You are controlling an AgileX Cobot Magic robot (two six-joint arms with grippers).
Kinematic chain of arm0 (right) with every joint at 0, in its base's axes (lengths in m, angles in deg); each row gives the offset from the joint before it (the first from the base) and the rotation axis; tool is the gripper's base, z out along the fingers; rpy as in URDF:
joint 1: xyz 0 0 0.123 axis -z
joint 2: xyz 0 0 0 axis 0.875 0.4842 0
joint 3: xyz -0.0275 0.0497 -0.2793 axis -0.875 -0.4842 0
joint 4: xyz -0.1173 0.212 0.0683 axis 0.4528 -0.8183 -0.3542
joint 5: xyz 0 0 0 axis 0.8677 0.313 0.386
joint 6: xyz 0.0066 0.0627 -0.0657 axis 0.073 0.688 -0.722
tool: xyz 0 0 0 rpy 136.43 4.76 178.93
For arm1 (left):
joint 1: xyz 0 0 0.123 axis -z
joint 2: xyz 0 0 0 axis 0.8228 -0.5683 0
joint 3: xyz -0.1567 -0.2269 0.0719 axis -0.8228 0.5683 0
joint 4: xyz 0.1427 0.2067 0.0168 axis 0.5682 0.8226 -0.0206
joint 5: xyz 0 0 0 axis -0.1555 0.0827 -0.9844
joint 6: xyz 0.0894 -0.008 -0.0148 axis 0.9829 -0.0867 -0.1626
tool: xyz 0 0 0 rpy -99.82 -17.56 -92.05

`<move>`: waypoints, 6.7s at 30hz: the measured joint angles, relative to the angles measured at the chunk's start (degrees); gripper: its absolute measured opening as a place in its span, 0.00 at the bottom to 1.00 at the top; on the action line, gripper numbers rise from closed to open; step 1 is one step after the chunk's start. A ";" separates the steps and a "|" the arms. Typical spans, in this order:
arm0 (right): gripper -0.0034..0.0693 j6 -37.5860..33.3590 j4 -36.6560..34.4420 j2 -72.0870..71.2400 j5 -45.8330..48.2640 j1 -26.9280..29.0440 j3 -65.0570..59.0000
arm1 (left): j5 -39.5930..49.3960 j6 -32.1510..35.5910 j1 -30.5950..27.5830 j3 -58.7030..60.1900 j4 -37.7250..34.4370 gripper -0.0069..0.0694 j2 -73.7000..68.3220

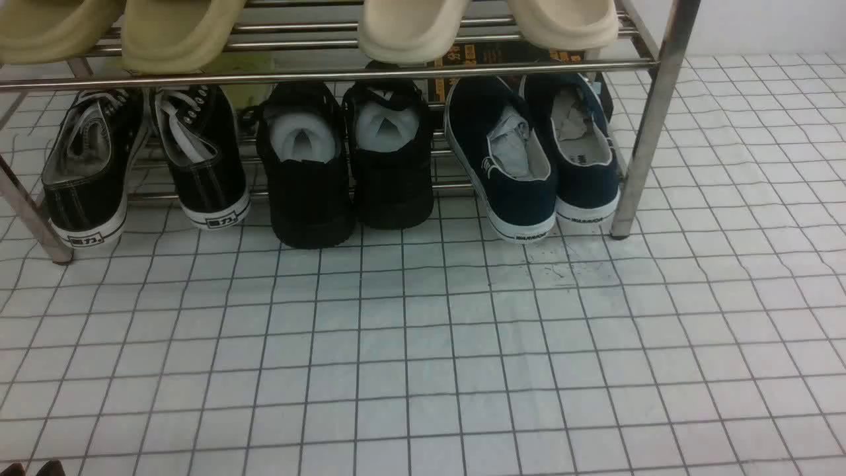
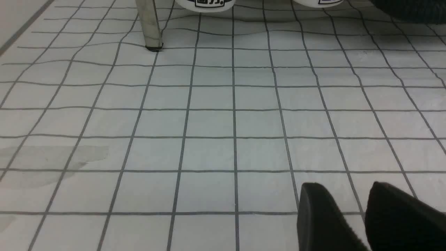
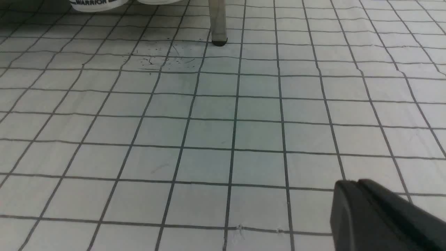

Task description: Take the shoes off the shelf with your hand from the white checkered tablecloth.

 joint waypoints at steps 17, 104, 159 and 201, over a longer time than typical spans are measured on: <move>0.06 0.00 0.00 0.00 0.00 0.00 0.00 | 0.00 0.00 0.00 0.00 0.00 0.41 0.00; 0.77 11.82 8.60 119.41 31.03 -27.29 113.19 | 0.00 0.00 0.00 0.00 0.00 0.41 0.00; 0.09 38.79 11.32 87.38 44.33 -51.92 77.36 | 0.00 0.00 0.00 0.00 0.00 0.41 0.00; 0.05 30.34 17.40 93.99 49.11 -29.91 101.33 | 0.00 0.00 0.04 0.00 0.00 0.41 0.00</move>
